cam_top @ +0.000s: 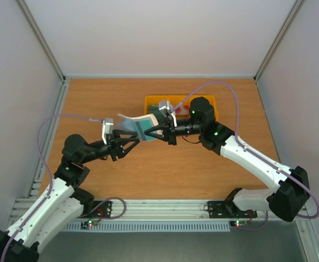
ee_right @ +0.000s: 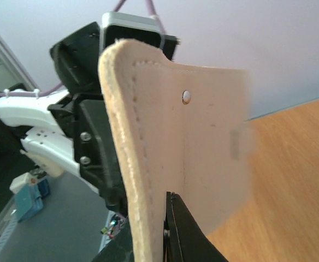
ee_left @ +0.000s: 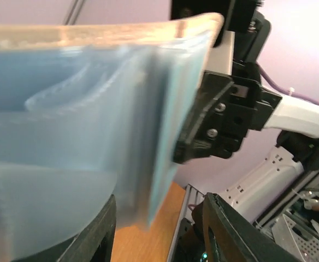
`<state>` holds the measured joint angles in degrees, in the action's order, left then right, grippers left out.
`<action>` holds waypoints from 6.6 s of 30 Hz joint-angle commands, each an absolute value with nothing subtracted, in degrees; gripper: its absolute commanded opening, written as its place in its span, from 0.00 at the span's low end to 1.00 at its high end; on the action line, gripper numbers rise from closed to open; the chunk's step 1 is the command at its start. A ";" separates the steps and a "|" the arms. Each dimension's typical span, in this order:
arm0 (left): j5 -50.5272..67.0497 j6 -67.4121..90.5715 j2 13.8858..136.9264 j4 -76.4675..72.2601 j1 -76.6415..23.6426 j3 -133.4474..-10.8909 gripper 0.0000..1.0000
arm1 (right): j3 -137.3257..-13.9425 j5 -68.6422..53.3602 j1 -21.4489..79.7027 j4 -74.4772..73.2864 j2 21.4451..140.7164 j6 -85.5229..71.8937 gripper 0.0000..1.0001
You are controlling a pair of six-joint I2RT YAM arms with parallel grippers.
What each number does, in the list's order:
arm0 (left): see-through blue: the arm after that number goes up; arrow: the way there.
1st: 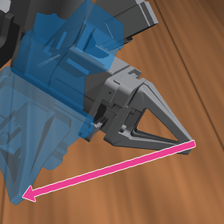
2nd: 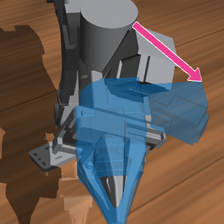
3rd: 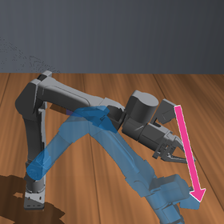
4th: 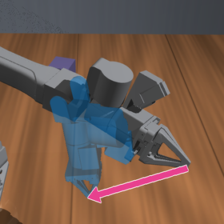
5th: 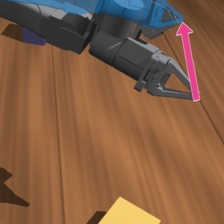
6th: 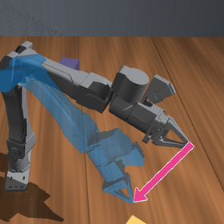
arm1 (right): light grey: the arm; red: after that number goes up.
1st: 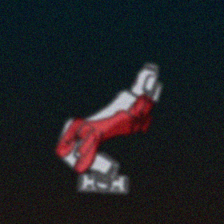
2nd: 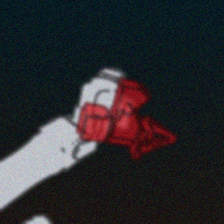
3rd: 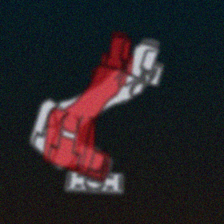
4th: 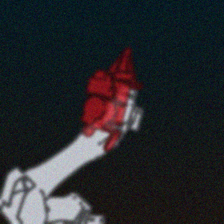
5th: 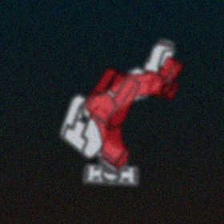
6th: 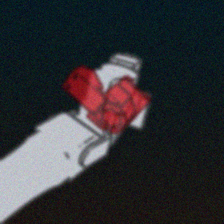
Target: Take the credit cards out of the card holder
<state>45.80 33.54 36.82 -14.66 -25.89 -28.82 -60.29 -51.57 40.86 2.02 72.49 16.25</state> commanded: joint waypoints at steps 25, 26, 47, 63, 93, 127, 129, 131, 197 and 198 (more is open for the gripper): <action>46.33 29.14 35.76 -21.50 -26.97 -28.46 0.39 | -61.30 -59.34 43.15 9.58 75.32 13.63 0.01; 47.10 29.10 35.58 -21.52 -26.98 -28.47 0.40 | -61.22 -59.02 43.18 9.47 75.21 13.76 0.01; 58.25 6.51 27.92 9.13 -25.21 -32.35 0.56 | -68.75 -23.43 39.02 -20.23 69.45 26.84 0.01; 41.21 33.24 37.37 -16.62 -26.78 -32.41 0.46 | -65.58 -42.83 43.16 -12.24 70.21 28.46 0.01; 48.34 30.81 35.40 -20.19 -30.22 -30.22 0.14 | -66.95 -54.03 44.73 0.82 76.07 23.84 0.01; 42.96 -11.67 29.00 28.97 -29.92 -45.02 0.75 | -81.53 -53.28 38.19 -43.42 73.00 44.73 0.01; 43.19 -13.47 29.01 31.77 -29.57 -47.03 0.86 | -84.22 -52.92 38.15 -51.48 74.29 48.01 0.01; 43.28 -13.50 29.08 31.50 -29.21 -48.23 0.98 | -86.08 -54.29 38.20 -56.20 75.37 49.53 0.01; 36.76 7.20 31.12 17.18 -29.00 -33.47 0.00 | -77.83 -32.93 48.34 -33.06 75.66 37.87 0.48; 37.04 6.49 31.31 17.34 -29.01 -33.62 0.00 | -77.60 -32.42 48.34 -33.09 75.63 38.40 0.48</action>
